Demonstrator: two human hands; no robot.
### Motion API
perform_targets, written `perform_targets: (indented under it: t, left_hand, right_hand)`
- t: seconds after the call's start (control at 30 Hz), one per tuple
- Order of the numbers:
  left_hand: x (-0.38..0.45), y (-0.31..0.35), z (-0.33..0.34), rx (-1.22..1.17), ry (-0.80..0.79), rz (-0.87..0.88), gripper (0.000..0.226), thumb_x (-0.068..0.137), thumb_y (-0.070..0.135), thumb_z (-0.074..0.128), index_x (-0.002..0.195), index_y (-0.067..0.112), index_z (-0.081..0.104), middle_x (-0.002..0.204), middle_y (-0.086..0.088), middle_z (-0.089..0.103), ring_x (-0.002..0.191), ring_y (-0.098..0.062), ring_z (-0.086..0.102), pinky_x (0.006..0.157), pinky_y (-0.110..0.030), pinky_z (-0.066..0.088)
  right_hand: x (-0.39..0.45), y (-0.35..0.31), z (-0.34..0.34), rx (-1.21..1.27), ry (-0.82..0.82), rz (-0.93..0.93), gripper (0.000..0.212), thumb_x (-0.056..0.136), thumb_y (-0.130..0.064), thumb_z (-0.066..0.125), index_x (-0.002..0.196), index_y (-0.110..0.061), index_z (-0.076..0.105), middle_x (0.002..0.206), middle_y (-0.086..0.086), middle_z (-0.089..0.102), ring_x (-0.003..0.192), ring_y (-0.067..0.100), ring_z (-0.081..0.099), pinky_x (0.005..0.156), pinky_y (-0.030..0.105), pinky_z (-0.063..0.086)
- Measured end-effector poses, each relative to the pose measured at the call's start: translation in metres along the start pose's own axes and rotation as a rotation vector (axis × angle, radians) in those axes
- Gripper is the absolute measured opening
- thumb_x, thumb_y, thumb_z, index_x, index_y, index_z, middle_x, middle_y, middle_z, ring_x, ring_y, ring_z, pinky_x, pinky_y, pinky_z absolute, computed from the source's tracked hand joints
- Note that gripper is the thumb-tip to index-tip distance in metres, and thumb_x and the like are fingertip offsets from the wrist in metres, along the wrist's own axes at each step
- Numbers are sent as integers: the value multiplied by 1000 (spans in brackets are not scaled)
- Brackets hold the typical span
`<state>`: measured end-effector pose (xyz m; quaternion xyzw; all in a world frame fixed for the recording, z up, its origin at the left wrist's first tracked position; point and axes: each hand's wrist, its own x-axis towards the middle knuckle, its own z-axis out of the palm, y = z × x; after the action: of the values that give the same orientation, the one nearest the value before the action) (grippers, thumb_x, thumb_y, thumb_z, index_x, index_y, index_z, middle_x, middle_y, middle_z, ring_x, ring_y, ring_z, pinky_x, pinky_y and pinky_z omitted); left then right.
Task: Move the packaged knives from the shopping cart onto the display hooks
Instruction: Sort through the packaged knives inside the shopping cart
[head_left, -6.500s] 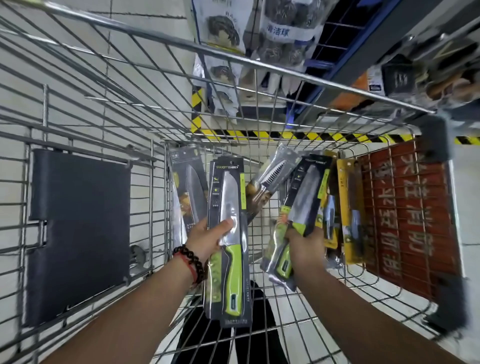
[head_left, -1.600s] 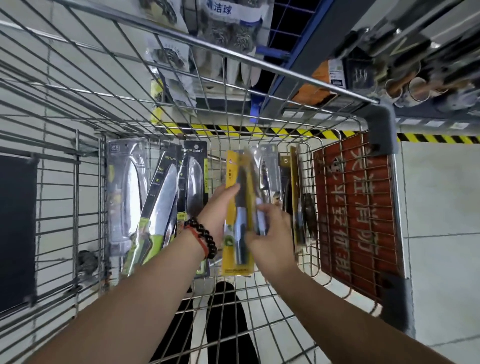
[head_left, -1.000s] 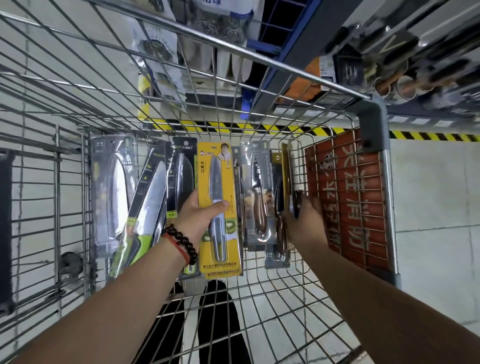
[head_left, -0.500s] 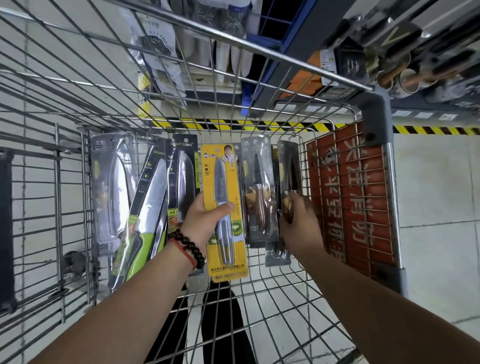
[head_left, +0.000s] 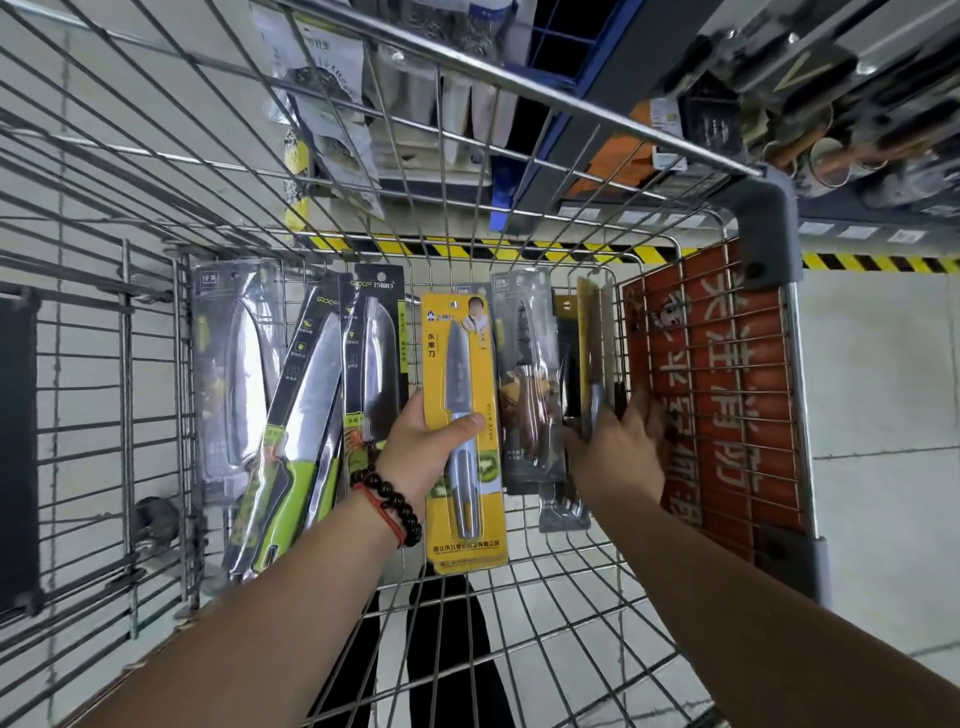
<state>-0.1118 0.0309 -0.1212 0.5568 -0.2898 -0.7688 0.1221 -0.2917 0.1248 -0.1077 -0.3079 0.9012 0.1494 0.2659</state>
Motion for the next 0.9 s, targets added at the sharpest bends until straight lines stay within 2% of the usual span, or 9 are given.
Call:
perform_targets:
  t: [0.13,0.27,0.33,0.47,0.53,0.6,0.67,0.77,0.9]
  left_hand:
    - [0,1,-3,9,-15,18,45,81,22,75,120,28,53,119,12,61,111,-9,55,100,-33,36]
    - [1,1,-2,27,0,55,94,64,50,82,143,23,38,144,4,48,133,-18,44,112,-43,32]
    - [0,1,2,19,43,53,102,66,53,79,150,26,26,154,6,33,141,-21,32,115,-46,27]
    - [-3,2,12,18,75,69,84,86,39,68,153,25,18,158,3,23,144,-21,25,116,-46,25]
    - [-7,4,18,54,80,59,79,91,40,60,153,23,13,155,4,25,141,-20,28,115,-43,26]
    - [-13,9,23,36,52,43,59,96,38,54,148,29,26,140,9,43,127,-16,43,110,-40,32]
    - [-12,11,26,-57,41,-7,26,96,36,52,122,39,54,117,6,65,106,-19,61,98,-44,47]
    - [-14,17,21,-332,4,-124,19,92,39,53,91,23,64,77,-2,64,68,-20,62,65,-32,51]
    - [-14,16,4,-483,-126,-119,60,86,64,44,109,14,69,100,-9,70,87,-25,66,81,-38,52]
  right_hand:
    - [7,-7,-1,-30,79,30,29,93,-35,55,107,-12,65,157,7,20,141,34,19,110,53,32]
    - [2,-3,-11,140,129,35,17,91,-22,56,100,-15,69,156,6,29,134,29,41,92,39,49]
    - [-7,-1,-19,261,206,29,17,89,-22,57,98,-16,70,155,1,32,130,26,46,86,36,49]
    - [-37,-8,-35,480,342,-133,12,88,-18,61,79,-11,63,144,6,48,120,20,53,88,32,48]
    - [-56,-20,-41,489,314,-296,24,86,-11,64,66,-18,51,141,11,52,122,16,55,86,26,47]
    - [-72,-36,-41,409,250,-432,28,84,-13,65,64,-21,46,137,10,57,107,17,66,71,26,51]
    - [-84,-55,-35,300,234,-526,15,82,-23,64,72,-20,53,127,1,62,81,19,69,55,19,46]
    - [-90,-74,-25,314,180,-552,17,78,-40,54,83,-25,51,119,-5,59,93,21,59,70,31,53]
    - [-88,-85,-23,466,59,-493,25,81,-51,46,90,-29,51,128,-9,48,112,18,45,92,39,44]
